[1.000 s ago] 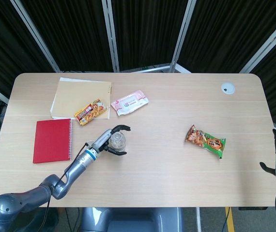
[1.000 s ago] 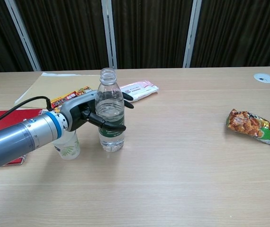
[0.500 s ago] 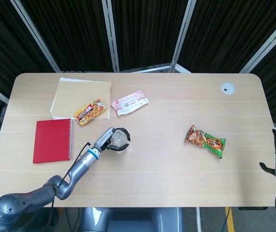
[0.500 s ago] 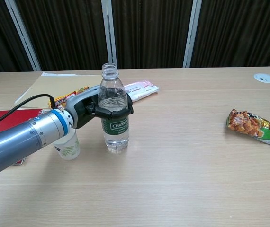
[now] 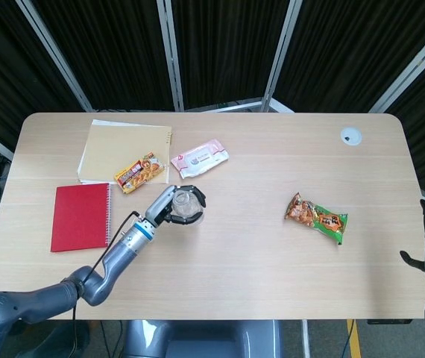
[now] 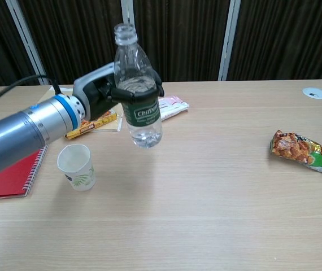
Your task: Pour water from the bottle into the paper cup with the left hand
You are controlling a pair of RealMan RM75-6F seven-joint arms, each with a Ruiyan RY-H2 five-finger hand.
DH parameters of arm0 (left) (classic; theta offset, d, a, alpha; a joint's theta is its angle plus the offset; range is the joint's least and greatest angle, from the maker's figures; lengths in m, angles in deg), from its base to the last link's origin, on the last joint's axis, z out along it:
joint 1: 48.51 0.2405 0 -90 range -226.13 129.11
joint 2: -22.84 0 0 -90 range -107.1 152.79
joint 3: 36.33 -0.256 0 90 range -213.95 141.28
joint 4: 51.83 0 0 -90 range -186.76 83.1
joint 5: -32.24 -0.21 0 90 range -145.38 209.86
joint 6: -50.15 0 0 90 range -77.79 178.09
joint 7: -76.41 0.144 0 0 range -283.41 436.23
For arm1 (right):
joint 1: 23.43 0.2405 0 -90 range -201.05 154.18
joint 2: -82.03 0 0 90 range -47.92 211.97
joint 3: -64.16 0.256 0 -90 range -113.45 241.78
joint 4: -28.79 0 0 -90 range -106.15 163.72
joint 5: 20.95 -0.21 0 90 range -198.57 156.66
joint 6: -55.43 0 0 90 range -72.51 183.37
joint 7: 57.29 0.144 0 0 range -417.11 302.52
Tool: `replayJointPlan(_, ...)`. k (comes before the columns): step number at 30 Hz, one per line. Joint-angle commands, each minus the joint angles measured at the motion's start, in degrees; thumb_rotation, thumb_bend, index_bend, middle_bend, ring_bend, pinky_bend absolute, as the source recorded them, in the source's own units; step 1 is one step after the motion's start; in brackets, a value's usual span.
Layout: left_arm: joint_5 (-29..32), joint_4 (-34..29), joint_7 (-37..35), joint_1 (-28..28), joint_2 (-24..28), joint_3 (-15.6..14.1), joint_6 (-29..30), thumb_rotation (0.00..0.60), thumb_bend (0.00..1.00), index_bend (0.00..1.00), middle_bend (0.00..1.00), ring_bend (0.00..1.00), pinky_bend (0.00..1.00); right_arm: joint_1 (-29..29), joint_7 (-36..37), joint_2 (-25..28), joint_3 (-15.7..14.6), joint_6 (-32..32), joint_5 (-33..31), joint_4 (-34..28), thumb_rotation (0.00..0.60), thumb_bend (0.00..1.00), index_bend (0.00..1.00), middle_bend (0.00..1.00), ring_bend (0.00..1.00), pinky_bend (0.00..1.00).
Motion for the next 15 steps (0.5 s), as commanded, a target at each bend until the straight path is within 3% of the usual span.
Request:
replayJointPlan(1, 1.5, -7.2, 5.3, -0.1, 7.6, 2.2, -0.5, 0.6, 0.44, 0.55, 0.51, 0.32, 0.33, -0.1, 0.0, 0.1, -0.1, 0.2, 0.2, -0.2, 0.6, 0.0, 0.0, 0.0, 0.0, 0.0)
replayJointPlan(7, 2.0, -9.3, 8.0, 1.9, 16.3, 0.3, -2.4, 0.6, 0.47, 0.55, 0.51, 0.32, 0.33, -0.3, -0.4, 0.2, -0.5, 0.8, 0.9, -0.8, 0.6, 0.0, 0.0, 0.0, 0.0, 0.0)
replayJointPlan(15, -2.2, -1.7, 3.8, 5.5, 21.7, -7.7, -4.4, 0.6, 0.5, 0.55, 0.52, 0.32, 0.33, -0.1, -1.7, -0.2, -0.8, 1.2, 1.5, -1.7, 0.6, 0.0, 0.0, 0.0, 0.0, 0.0)
